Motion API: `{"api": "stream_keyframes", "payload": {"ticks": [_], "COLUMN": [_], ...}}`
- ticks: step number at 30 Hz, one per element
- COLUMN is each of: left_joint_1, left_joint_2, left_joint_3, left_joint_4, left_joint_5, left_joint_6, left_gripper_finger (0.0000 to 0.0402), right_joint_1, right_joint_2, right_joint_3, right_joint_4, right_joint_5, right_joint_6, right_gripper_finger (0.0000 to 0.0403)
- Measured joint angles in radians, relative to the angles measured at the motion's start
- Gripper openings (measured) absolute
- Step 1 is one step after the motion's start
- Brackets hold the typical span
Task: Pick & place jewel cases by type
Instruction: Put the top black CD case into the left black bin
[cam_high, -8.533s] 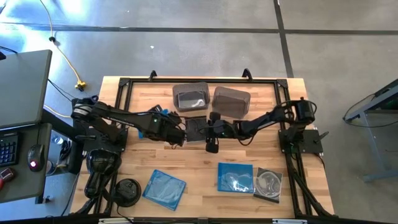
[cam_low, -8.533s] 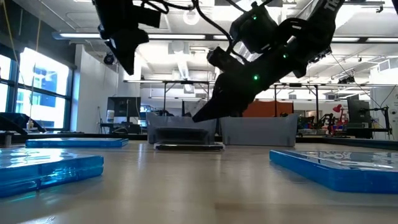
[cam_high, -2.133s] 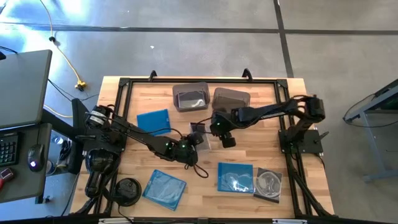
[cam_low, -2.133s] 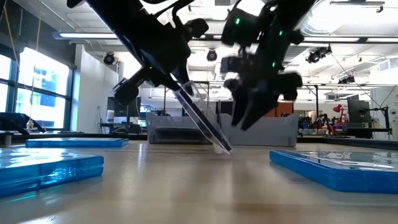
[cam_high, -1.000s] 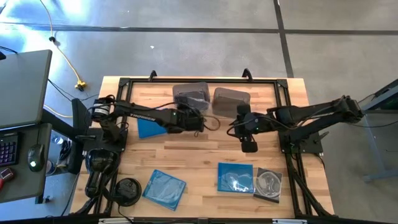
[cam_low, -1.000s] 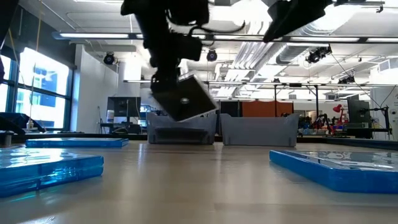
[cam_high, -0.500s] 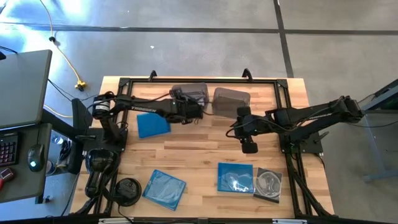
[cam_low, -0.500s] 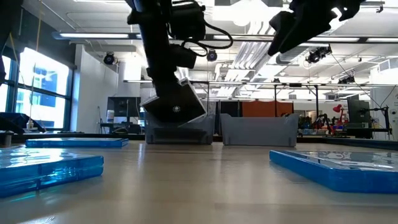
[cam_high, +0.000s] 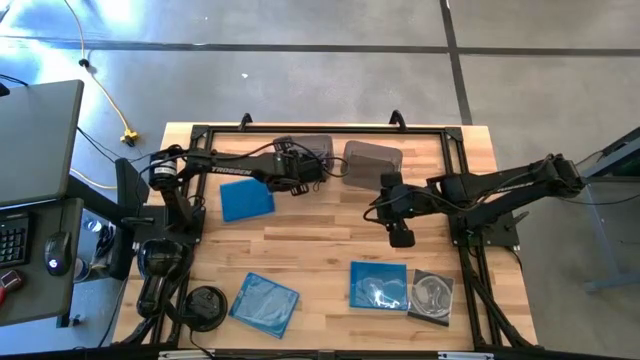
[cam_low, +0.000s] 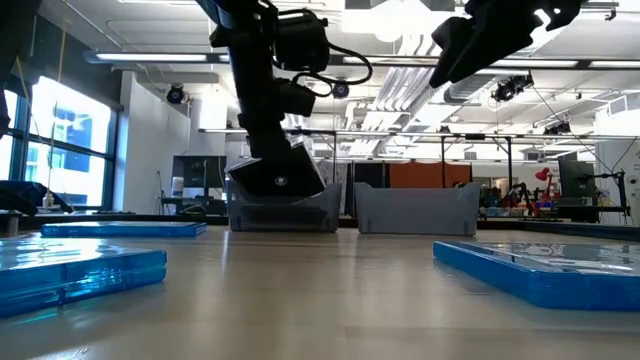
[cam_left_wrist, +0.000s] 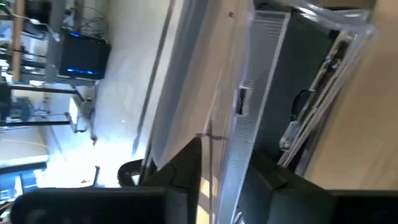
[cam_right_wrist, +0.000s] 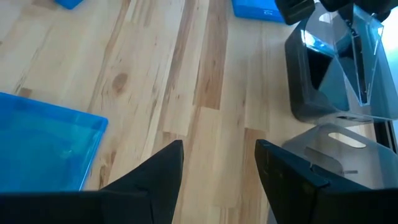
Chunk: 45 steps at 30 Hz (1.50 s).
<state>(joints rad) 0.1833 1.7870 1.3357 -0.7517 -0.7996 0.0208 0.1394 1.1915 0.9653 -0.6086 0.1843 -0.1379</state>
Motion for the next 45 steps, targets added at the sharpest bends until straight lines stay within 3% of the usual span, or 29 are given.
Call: {"api": "stream_keyframes", "payload": {"ticks": [5,11,20,28,37,39,45], "left_joint_1": [-0.008,-0.060,-0.046,-0.033,-0.045,-0.044,0.000], "left_joint_2": [0.000,0.001,0.000,0.013,0.012,0.011,0.011], "left_joint_3": [-0.001,0.043,0.136,0.129,0.156,0.169,0.178], "left_joint_4": [0.043,0.107,-0.109,-0.104,-0.058,-0.048,-0.078], "left_joint_5": [0.068,0.077,0.064,0.112,0.293,0.279,0.397], "left_joint_6": [-0.011,-0.008,-0.028,-0.005,-0.014,0.037,-0.025], "left_gripper_finger": [0.0118,0.0126,0.0127,0.0127,0.0127,0.0127,0.0127], "right_joint_1": [0.000,0.000,0.000,0.001,0.001,0.001,-0.024], "right_joint_2": [0.000,0.000,0.000,0.000,0.000,0.000,0.059], "right_joint_3": [0.000,0.000,0.000,0.000,0.000,0.000,0.003], "right_joint_4": [0.000,-0.001,-0.001,0.000,0.006,0.023,0.209], "right_joint_5": [-0.008,-0.008,-0.062,-0.069,-0.085,-0.079,0.063], "right_joint_6": [0.000,0.003,0.017,0.029,0.026,0.005,-0.053], "right_gripper_finger": [0.0197,0.0197,0.0197,0.0197,0.0197,0.0197,0.0197]}}
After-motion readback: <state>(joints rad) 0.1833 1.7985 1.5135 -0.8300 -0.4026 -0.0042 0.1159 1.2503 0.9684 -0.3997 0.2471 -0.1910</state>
